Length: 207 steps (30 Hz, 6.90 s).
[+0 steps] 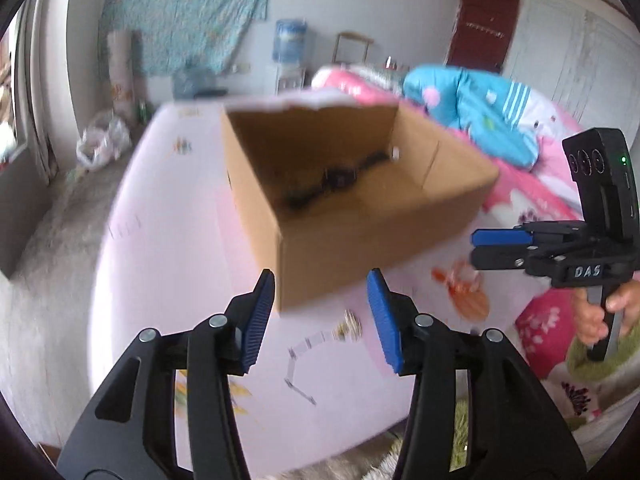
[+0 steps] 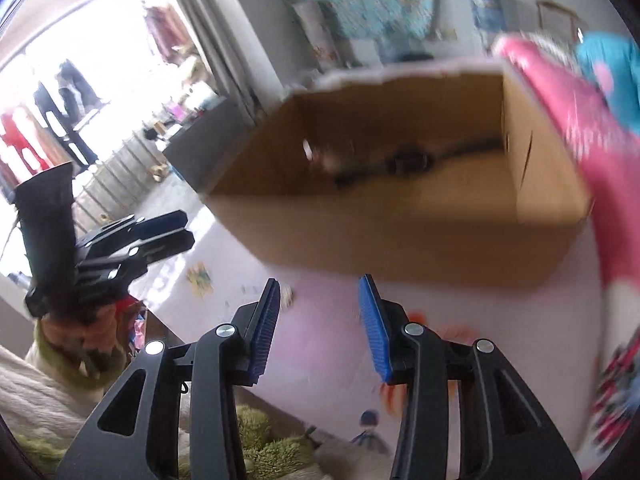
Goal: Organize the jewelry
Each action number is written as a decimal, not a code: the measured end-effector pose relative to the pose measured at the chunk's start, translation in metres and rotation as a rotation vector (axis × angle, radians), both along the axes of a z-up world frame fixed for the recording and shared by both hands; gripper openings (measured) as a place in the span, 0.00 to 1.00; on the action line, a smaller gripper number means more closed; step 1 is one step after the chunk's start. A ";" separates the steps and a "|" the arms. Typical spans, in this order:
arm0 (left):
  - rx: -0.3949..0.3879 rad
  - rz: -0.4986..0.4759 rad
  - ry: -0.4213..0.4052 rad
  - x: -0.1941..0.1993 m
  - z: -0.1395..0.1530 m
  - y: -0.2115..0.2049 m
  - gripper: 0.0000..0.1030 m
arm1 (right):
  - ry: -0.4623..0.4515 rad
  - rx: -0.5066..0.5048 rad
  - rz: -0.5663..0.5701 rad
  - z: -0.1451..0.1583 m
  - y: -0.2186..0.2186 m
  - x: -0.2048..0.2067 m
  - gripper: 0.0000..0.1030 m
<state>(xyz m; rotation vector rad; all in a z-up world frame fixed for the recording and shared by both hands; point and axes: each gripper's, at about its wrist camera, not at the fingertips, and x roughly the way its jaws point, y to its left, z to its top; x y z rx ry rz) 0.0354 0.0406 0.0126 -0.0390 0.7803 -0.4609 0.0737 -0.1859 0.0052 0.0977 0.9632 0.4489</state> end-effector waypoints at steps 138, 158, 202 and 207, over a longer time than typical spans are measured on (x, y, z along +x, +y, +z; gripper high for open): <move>-0.037 0.038 -0.062 -0.013 -0.008 0.007 0.02 | -0.186 -0.067 0.069 0.011 0.057 -0.013 0.02; -0.106 -0.176 -0.187 0.070 0.097 -0.047 0.02 | -0.290 0.039 0.072 0.097 -0.020 0.084 0.02; 0.009 -0.050 -0.049 0.081 0.081 -0.014 0.59 | -0.091 -0.149 0.029 0.078 -0.064 0.152 0.36; -0.024 -0.041 -0.063 0.039 0.074 0.005 0.71 | -0.216 0.072 -0.016 0.113 -0.078 0.082 0.59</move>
